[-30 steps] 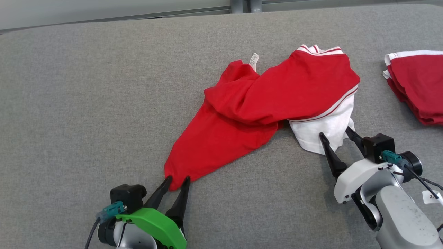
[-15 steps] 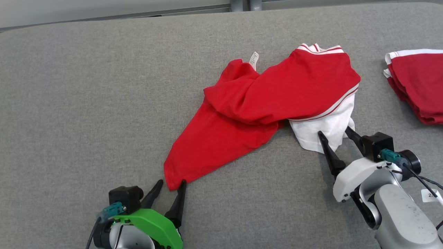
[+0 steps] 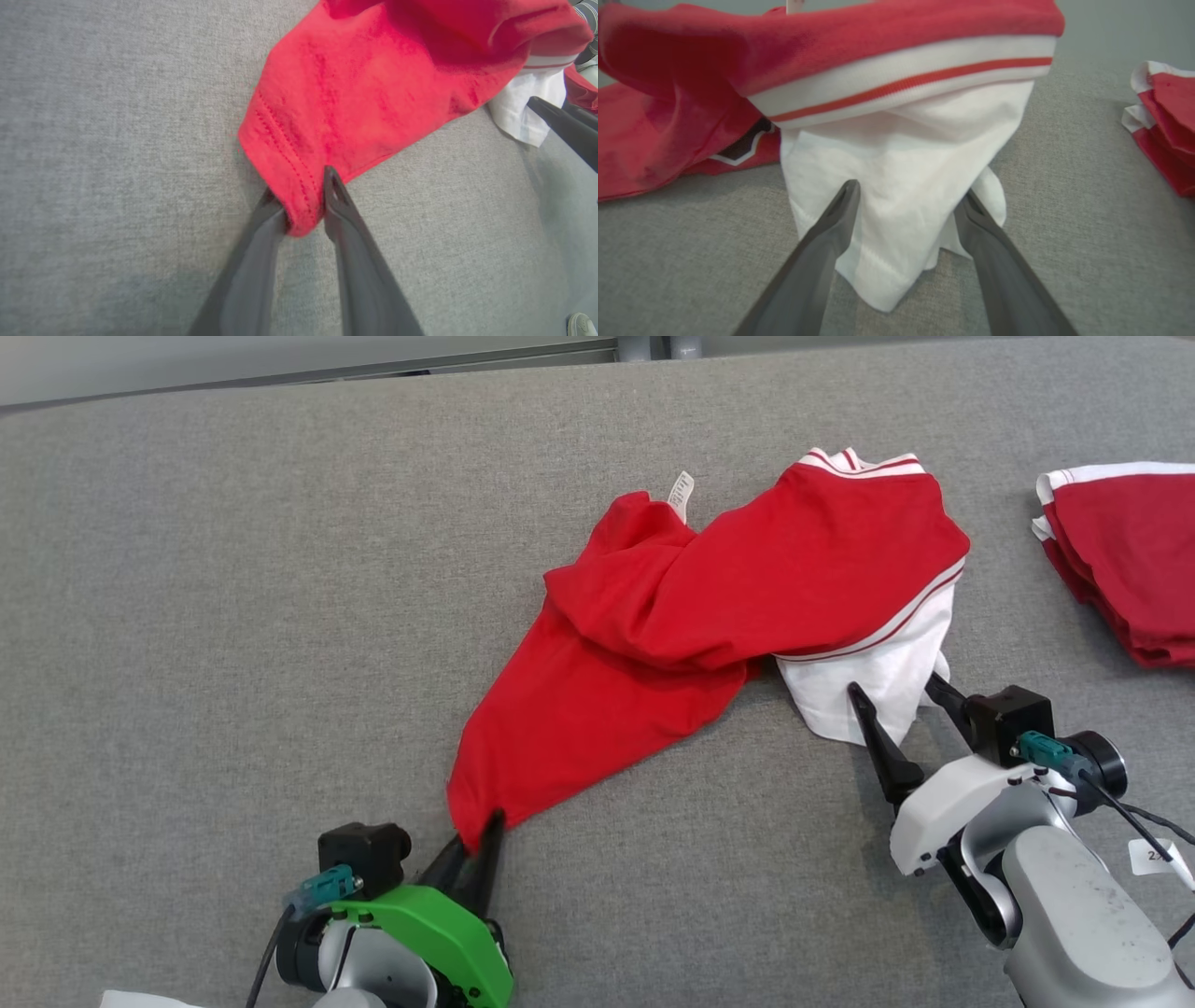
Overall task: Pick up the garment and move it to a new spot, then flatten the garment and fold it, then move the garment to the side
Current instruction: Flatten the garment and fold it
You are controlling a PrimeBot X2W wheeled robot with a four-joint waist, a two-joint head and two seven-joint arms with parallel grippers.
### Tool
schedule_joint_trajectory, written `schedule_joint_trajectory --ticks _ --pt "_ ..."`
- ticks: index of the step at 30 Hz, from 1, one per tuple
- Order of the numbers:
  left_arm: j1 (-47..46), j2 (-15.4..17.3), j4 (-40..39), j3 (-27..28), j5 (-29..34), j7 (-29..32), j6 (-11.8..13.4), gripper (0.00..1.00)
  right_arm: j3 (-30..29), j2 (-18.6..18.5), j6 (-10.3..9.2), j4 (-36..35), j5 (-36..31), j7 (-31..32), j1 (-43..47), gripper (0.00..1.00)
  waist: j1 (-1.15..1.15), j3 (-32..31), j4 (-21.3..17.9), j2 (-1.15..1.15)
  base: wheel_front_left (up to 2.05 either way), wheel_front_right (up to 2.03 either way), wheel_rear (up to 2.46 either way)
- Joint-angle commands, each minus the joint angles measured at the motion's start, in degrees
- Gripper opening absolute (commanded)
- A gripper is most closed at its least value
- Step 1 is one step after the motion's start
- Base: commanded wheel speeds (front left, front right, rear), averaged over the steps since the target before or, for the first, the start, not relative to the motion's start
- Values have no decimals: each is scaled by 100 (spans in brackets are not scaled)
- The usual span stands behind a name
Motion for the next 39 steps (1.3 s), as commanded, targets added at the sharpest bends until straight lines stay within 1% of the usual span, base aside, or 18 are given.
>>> schedule_joint_trajectory --ticks 1,6,14,16,21,22,23,24,25,26,27,28,29,30,32,36,39 --pt "-94 -15 53 3 24 -40 -45 0 5 -9 -2 -24 -59 1 -72 100 0 -1 -15 41 0 0 0" --pt "-107 -3 101 19 -35 -88 -84 0 -71 -40 -2 -71 -58 -10 -5 100 0 -13 -38 41 0 0 0" --pt "-88 26 104 50 -59 -183 -43 0 -47 35 -2 -126 -76 42 105 100 0 29 -26 41 0 0 0" --pt "-97 28 105 39 -60 -193 -41 0 -55 64 -2 -130 -47 40 164 90 0 40 -15 41 0 0 0" --pt "-84 64 98 40 -59 -226 -25 0 -130 108 -2 -203 8 16 360 80 0 88 -12 41 0 0 0" --pt "-73 75 97 43 -60 -229 -18 0 -138 120 -2 -219 5 14 405 74 0 97 -20 41 0 0 0" --pt "-63 87 97 47 -62 -227 -9 0 -144 131 -2 -232 3 18 444 71 0 104 -30 41 0 0 0" --pt "-56 95 92 52 -64 -230 -1 0 -149 140 -2 -254 10 30 479 70 0 115 -44 41 0 0 0" --pt "-50 100 88 56 -69 -231 8 0 -153 143 -2 -267 12 36 505 66 0 122 -57 41 0 0 0" --pt "-44 110 84 57 -70 -229 18 0 -154 148 -2 -277 1 41 521 58 0 127 -72 41 0 0 0" --pt "-42 118 82 53 -68 -225 14 0 -155 159 -2 -287 -7 49 545 54 0 131 -84 41 0 0 0" --pt "-45 120 79 46 -67 -222 12 0 -154 169 -2 -293 -12 45 576 55 0 134 -92 41 0 0 0" --pt "-54 124 79 41 -65 -219 11 0 -156 177 -2 -302 -8 52 604 58 0 136 -97 41 0 0 0" --pt "-65 131 77 38 -64 -215 14 0 -175 180 -2 -314 -1 60 625 71 0 139 -102 41 0 0 0" --pt "-85 142 68 40 -66 -216 15 0 -279 168 -2 -351 -7 50 637 99 0 149 -114 41 0 0 0" --pt "-90 161 53 46 -68 -226 41 0 -517 128 -2 -412 -89 72 623 100 0 177 -143 41 0 0 0" --pt "-90 164 49 36 -70 -227 45 0 -560 115 -2 -446 -115 115 600 100 0 195 -145 41 0 0 0"
